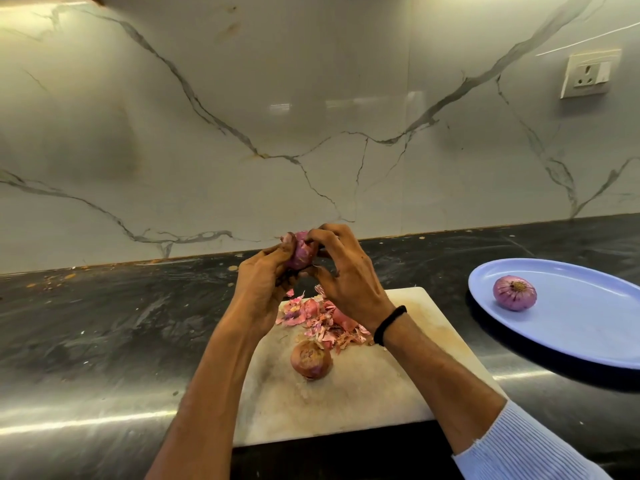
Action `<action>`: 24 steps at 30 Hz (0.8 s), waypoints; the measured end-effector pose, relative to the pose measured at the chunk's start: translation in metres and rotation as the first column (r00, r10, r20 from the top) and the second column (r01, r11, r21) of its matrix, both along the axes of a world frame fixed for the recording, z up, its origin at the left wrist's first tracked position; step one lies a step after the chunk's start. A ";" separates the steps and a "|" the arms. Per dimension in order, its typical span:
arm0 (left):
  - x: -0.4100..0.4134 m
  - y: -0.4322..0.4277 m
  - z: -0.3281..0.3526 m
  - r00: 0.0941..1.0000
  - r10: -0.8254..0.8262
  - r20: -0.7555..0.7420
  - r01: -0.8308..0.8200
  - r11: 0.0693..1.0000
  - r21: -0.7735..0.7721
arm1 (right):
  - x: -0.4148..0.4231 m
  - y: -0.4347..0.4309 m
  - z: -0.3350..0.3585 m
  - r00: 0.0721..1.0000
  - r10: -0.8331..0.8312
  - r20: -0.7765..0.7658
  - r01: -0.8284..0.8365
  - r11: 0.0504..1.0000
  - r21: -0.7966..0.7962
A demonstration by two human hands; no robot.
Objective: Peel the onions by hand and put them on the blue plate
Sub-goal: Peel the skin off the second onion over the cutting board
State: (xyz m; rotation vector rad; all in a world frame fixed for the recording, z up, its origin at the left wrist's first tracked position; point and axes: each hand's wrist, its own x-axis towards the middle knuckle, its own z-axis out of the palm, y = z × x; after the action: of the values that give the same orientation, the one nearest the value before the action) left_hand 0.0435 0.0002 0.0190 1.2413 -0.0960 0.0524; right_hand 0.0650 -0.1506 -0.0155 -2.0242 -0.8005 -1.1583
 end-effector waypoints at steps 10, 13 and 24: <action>-0.001 -0.001 0.001 0.999 0.027 0.027 -0.027 1.000 0.014 | 0.000 -0.002 -0.002 0.998 -0.044 0.043 0.046 0.998 -0.040; 0.000 -0.001 0.002 0.999 0.034 -0.019 -0.034 0.999 -0.021 | -0.001 -0.001 -0.002 0.991 -0.072 0.115 0.077 0.996 -0.037; -0.002 -0.002 0.003 0.998 0.032 -0.047 -0.034 0.999 -0.040 | -0.001 0.000 -0.002 0.996 -0.070 0.057 0.072 0.997 -0.031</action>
State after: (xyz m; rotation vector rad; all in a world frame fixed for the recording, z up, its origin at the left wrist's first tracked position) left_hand 0.0419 -0.0021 0.0222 1.2027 -0.0342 0.0544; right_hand 0.0641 -0.1509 -0.0176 -2.0705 -0.7859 -1.2532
